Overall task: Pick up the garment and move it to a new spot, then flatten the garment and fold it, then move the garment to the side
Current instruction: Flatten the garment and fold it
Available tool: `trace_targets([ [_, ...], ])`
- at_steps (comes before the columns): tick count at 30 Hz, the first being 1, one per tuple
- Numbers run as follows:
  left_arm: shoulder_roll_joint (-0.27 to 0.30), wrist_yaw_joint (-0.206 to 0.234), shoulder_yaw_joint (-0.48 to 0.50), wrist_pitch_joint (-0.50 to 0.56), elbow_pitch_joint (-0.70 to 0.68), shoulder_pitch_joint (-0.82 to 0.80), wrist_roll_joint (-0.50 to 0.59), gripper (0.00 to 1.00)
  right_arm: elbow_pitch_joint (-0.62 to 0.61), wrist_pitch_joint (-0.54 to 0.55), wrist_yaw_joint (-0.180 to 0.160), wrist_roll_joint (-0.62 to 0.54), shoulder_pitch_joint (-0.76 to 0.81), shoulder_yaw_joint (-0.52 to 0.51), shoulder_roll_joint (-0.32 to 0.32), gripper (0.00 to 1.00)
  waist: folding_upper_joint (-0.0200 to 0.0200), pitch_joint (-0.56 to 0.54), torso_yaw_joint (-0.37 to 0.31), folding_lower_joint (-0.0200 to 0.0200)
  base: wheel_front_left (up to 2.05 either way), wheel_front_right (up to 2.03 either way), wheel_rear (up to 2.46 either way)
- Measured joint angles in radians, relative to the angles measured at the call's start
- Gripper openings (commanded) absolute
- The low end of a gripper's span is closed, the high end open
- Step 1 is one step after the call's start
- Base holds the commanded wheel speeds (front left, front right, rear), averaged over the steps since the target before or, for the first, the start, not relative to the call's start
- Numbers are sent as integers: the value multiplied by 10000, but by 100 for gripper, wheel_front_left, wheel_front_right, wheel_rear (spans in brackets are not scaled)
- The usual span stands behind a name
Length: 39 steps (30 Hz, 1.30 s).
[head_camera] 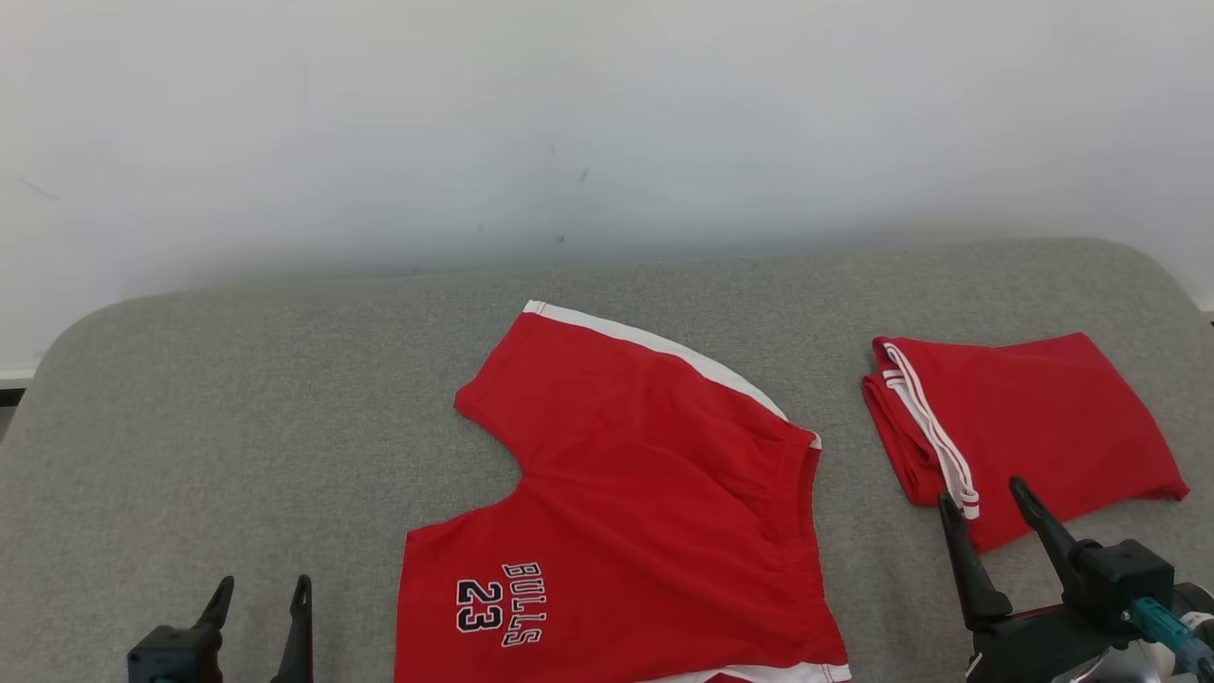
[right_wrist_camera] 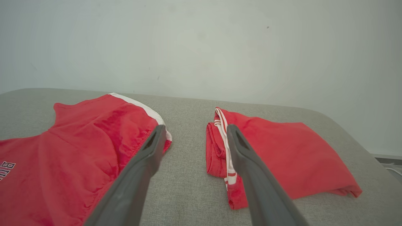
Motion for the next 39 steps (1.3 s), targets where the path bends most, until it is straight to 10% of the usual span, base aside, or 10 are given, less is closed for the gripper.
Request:
trace_targets([
  [24, 73, -1942, -1427, 2148, -504, 746, -1009, 100, -819, 1944, 970, 970, 739, 621, -301, 100, 0, 597, 737, 0, 0, 0, 0],
  [39, -174, -2194, -1847, 3145, 88, 291, -1384, 100, -1407, 3868, 1097, 1812, 1285, 1012, -359, 100, 0, 985, 643, 0, 0, 0, 0],
])
